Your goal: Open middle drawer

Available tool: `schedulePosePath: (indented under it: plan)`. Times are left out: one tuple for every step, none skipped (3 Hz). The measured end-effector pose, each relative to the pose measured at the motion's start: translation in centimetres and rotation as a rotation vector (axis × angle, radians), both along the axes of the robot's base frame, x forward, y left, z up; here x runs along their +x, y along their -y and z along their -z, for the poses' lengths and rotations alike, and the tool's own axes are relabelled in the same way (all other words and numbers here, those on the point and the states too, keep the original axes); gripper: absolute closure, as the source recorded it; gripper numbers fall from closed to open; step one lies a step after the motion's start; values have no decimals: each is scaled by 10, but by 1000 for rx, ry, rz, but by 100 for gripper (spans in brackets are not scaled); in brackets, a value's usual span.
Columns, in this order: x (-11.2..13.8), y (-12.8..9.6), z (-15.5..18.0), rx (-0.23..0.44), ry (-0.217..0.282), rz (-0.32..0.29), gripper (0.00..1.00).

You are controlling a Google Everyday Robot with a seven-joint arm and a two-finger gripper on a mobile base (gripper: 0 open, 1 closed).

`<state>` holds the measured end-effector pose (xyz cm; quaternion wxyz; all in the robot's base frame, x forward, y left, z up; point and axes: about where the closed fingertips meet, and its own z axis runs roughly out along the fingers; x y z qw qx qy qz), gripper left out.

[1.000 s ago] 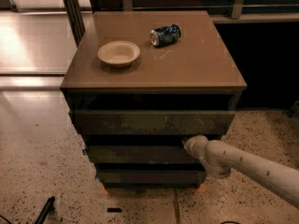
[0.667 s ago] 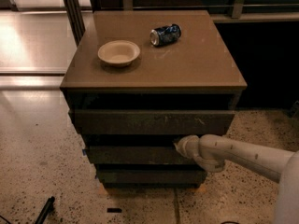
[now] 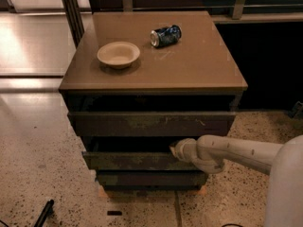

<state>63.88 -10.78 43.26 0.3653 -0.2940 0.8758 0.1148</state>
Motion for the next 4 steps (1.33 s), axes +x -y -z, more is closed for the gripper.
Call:
schedulePosePath:
  plan:
    - [2, 0, -4, 0, 0, 0, 100]
    - [-14, 12, 6, -13, -41, 1, 100]
    - [-14, 12, 6, -14, -41, 1, 100]
    - [-13, 6, 8, -23, -52, -29, 100]
